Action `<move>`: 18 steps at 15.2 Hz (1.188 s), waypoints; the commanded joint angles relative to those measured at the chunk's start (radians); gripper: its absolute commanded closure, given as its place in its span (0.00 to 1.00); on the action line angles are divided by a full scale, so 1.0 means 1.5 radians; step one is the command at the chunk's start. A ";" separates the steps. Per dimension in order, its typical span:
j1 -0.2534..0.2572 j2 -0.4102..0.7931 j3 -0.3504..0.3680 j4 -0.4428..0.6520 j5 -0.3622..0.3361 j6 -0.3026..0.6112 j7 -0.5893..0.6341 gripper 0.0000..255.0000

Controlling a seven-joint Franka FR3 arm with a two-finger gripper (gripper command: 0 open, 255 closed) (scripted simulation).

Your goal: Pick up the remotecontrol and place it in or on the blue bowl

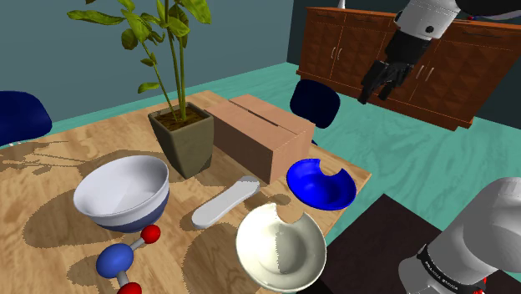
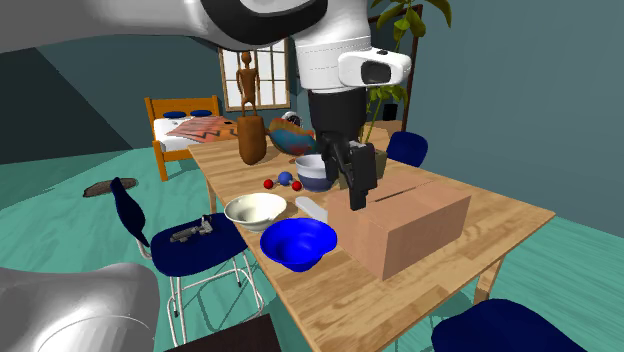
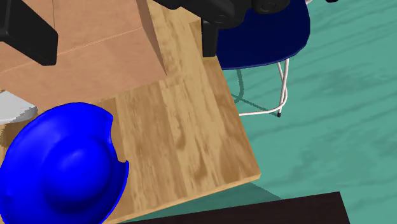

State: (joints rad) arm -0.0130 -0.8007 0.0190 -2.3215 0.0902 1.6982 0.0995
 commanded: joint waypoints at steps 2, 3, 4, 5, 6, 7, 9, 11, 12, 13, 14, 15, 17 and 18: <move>-0.003 -0.007 0.020 -0.013 0.009 0.005 0.034 0.00; -0.005 -0.012 0.040 -0.024 0.018 0.010 0.069 0.00; -0.008 -0.016 0.060 -0.034 0.028 0.015 0.103 0.00; -0.010 -0.019 0.081 -0.043 0.039 0.020 0.138 0.00; -0.012 -0.019 0.102 -0.050 0.049 0.026 0.172 0.00; -0.015 -0.019 0.123 -0.055 0.060 0.031 0.207 0.00; -0.020 -0.012 0.166 -0.062 0.081 0.043 0.276 0.00; -0.026 0.001 0.210 -0.063 0.102 0.057 0.346 0.00; -0.030 0.010 0.232 -0.062 0.111 0.064 0.380 0.00; -0.034 0.020 0.254 -0.059 0.120 0.071 0.415 0.00; -0.039 0.032 0.277 -0.054 0.129 0.079 0.450 0.00; -0.045 0.046 0.300 -0.049 0.136 0.087 0.485 0.00; -0.059 0.077 0.345 -0.033 0.149 0.103 0.555 0.00; -0.068 0.094 0.369 -0.024 0.153 0.111 0.591 0.00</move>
State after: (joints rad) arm -0.1034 -0.6830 0.5377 -2.3658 0.3109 1.8497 0.9265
